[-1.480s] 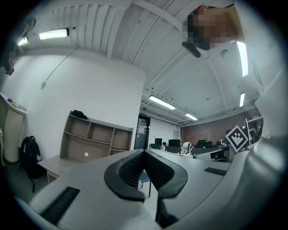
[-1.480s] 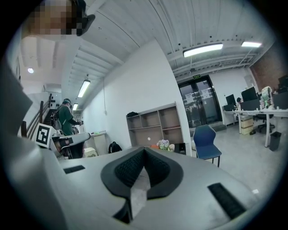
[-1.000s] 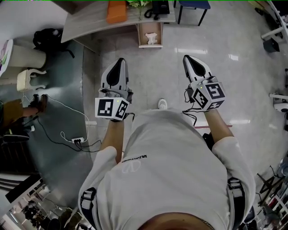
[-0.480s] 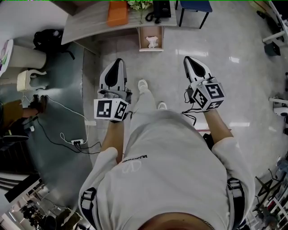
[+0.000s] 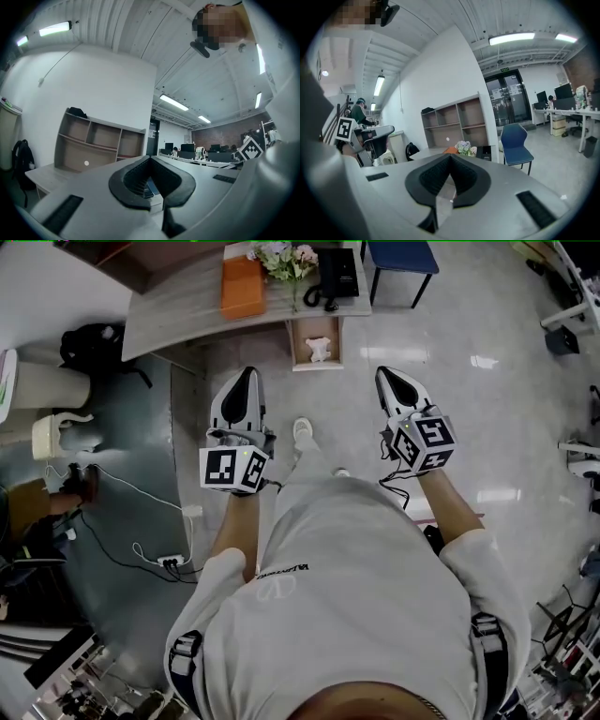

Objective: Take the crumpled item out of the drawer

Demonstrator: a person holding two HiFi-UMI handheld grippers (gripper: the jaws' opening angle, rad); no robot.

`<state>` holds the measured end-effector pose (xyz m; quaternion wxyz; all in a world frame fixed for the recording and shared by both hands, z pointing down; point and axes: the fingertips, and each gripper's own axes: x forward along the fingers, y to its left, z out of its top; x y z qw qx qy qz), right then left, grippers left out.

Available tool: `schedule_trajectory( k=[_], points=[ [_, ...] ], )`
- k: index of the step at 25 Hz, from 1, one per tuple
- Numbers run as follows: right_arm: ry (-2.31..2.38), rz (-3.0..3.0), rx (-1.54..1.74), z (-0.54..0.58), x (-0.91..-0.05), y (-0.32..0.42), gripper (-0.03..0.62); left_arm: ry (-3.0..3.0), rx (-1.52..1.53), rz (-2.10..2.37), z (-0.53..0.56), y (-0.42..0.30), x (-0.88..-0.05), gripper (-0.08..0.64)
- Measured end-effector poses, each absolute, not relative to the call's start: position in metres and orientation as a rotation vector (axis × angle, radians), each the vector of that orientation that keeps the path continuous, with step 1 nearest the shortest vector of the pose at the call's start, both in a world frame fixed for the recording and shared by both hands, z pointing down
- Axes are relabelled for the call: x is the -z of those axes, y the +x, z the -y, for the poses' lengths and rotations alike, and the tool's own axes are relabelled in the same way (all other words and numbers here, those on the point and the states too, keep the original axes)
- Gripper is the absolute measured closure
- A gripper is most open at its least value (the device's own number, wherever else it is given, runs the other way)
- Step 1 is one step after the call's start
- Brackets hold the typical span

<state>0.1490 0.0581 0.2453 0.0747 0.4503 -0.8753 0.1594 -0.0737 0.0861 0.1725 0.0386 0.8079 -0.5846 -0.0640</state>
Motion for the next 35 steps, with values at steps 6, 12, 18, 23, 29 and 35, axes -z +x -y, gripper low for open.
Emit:
schedule_trajectory(
  k=[6, 12, 18, 23, 29, 35],
  points=[
    [1.335, 2.571, -0.497, 0.0, -0.273, 0.108, 0.591, 2.511, 0.126, 1.744, -0.017, -0.105, -0.192, 0.558],
    [1.315, 2.518, -0.536, 0.056, -0.3, 0.077, 0.591, 2.517, 0.09, 1.626, 0.038, -0.122, -0.237, 0.558],
    [1.302, 2.448, -0.559, 0.089, -0.331, 0.042, 0.591, 2.526, 0.051, 1.479, 0.081, -0.122, -0.281, 0.558],
    [1.307, 2.407, -0.592, 0.11, -0.358, 0.02, 0.591, 2.538, -0.021, 1.374, 0.106, -0.11, -0.327, 0.558],
    [1.323, 2.362, -0.623, 0.125, -0.397, 0.008, 0.591, 2.408, -0.071, 1.305, 0.131, -0.097, -0.393, 0.558],
    [1.27, 2.321, -0.67, 0.141, -0.441, 0.001, 0.591, 2.279, -0.117, 1.294, 0.143, -0.091, -0.436, 0.558]
  ],
)
